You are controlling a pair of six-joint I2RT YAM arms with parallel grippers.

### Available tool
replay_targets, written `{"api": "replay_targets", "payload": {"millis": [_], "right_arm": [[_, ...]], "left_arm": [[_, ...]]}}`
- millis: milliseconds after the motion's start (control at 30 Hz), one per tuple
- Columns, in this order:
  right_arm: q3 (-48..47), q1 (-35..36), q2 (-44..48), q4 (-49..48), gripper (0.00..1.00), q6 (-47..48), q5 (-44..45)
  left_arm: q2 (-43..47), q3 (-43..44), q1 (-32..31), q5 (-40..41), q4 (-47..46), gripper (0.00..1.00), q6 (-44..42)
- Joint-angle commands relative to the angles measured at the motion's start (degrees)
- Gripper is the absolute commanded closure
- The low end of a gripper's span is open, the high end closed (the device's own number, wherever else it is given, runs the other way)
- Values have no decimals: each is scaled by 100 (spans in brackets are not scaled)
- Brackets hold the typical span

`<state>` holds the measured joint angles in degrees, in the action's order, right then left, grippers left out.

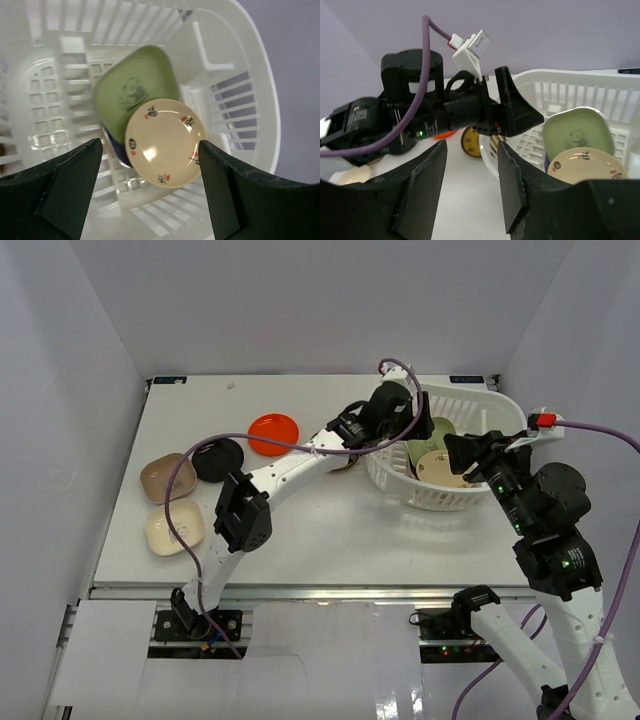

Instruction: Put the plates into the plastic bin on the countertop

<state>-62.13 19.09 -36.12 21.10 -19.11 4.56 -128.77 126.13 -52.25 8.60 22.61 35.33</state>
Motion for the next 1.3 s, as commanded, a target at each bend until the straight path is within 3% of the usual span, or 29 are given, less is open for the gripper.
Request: {"api": "replay_targets", "payload": {"millis": [0,100,133,200,233,300,333,400,467,600,867,1267], "right_arm": [[-63,-20,-227,-10,49,30,-1005],[104,-2,-596,-220,48,4,-2085],[157,15,-711,-316,48,13,-2325],[280,260,-1079,-580,48,65,-2547],[254,697,-1229,-590,48,144,-2330],[35,1409,-1737,-450,46,539,-1394],[-70,2161,-1958,-406,46,679,-1005],[-500,2720,-2702,-221,43,1030,-214],[-695,3047,-3206,-229,38,1216,-8],[-1195,3153,-4715,-151,36,1717,588],[-2004,3215,-6501,-335,36,2754,1239],[-2725,3118,-8085,-554,41,3660,2031]], "left_arm": [[1139,-276,548,414,367,12,-255],[2072,-1525,1285,414,25,13,-159],[2719,-2521,1505,388,-89,14,-106],[3338,-3511,2173,231,-458,18,17],[3846,-4403,2567,186,-555,20,148],[4236,-5173,2929,107,-819,23,246],[4368,-5490,3227,55,-881,23,377],[4519,-6230,3536,-77,-1091,26,544],[4353,-6660,3993,-376,-1294,28,878],[3808,-6724,4328,-666,-1513,29,1177],[2911,-6285,4328,-1043,-1900,29,1555],[1865,-5845,4258,-1124,-2156,35,1793]]}}
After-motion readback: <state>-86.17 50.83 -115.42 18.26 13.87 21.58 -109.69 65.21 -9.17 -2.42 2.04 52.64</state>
